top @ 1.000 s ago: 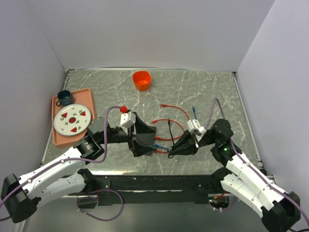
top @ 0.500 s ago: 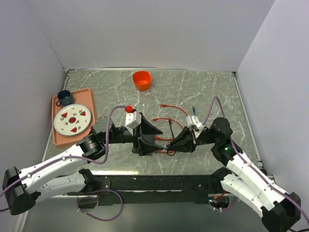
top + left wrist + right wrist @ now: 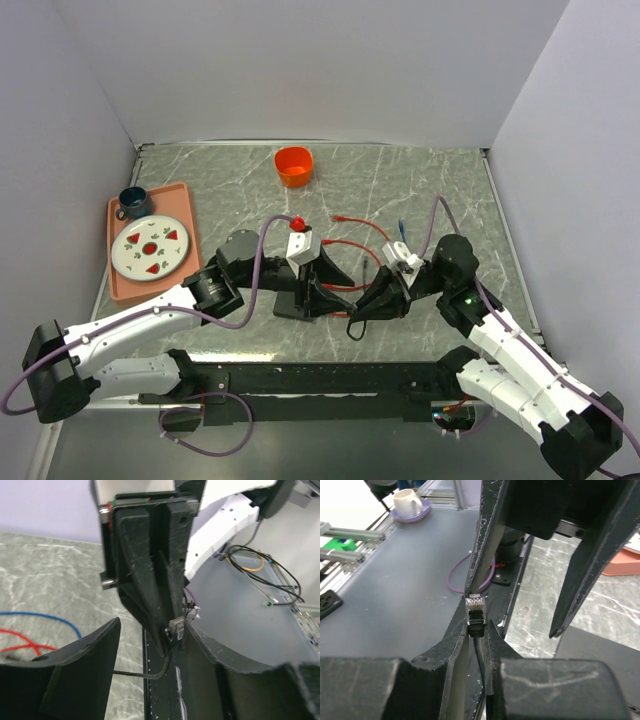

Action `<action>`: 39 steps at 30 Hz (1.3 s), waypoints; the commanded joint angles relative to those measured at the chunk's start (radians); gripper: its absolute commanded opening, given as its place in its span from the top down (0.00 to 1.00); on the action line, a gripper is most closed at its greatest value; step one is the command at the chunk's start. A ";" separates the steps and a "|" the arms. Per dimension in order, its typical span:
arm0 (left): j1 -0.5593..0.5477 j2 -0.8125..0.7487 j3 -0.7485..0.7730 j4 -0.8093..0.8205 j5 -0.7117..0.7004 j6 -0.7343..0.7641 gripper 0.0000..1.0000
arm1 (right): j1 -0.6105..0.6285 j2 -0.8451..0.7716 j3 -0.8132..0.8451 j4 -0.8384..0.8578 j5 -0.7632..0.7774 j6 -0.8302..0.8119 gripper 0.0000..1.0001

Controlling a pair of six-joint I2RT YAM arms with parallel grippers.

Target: Insert the plug into the switch port

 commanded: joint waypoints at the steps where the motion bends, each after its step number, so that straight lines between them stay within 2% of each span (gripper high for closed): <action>1: -0.027 0.033 0.070 0.036 0.065 0.043 0.44 | 0.009 -0.004 0.049 -0.021 -0.024 -0.023 1.00; 15: -0.068 0.013 0.038 0.021 0.123 0.063 0.59 | 0.009 -0.001 0.052 -0.004 -0.014 -0.034 1.00; 20: -0.073 0.039 0.044 0.012 0.116 0.072 0.70 | 0.008 -0.013 0.044 0.036 -0.017 0.013 1.00; 22: -0.073 0.048 0.045 0.010 0.116 0.077 0.77 | 0.008 -0.019 0.043 0.033 -0.021 0.015 1.00; 26: -0.074 0.060 0.053 -0.013 0.123 0.090 0.83 | 0.008 -0.034 0.040 0.033 -0.025 0.019 1.00; 27: -0.073 0.060 0.053 -0.016 0.127 0.092 0.86 | 0.011 -0.038 0.041 0.037 -0.024 0.021 1.00; 28: -0.074 0.062 0.051 -0.020 0.127 0.092 0.94 | 0.008 -0.041 0.041 0.037 -0.021 0.024 1.00; 29: -0.074 0.060 0.048 -0.021 0.130 0.089 0.99 | 0.008 -0.041 0.040 0.039 -0.021 0.027 1.00; 33: -0.073 0.034 0.033 -0.014 0.128 0.083 0.99 | 0.008 -0.041 0.032 0.069 -0.011 0.044 1.00; 35: -0.074 0.016 0.016 -0.017 0.094 0.083 0.99 | 0.006 -0.042 0.031 0.065 0.022 0.050 0.93; 36: -0.073 -0.005 0.010 -0.017 0.082 0.083 0.99 | 0.006 -0.047 0.032 0.047 0.039 0.047 0.86; 37: -0.073 -0.016 0.001 -0.019 0.058 0.077 0.99 | 0.006 -0.051 0.035 0.034 0.083 0.037 0.72; 39: -0.073 -0.047 -0.015 -0.008 -0.008 0.066 0.99 | 0.006 -0.060 0.037 0.008 0.131 0.023 0.65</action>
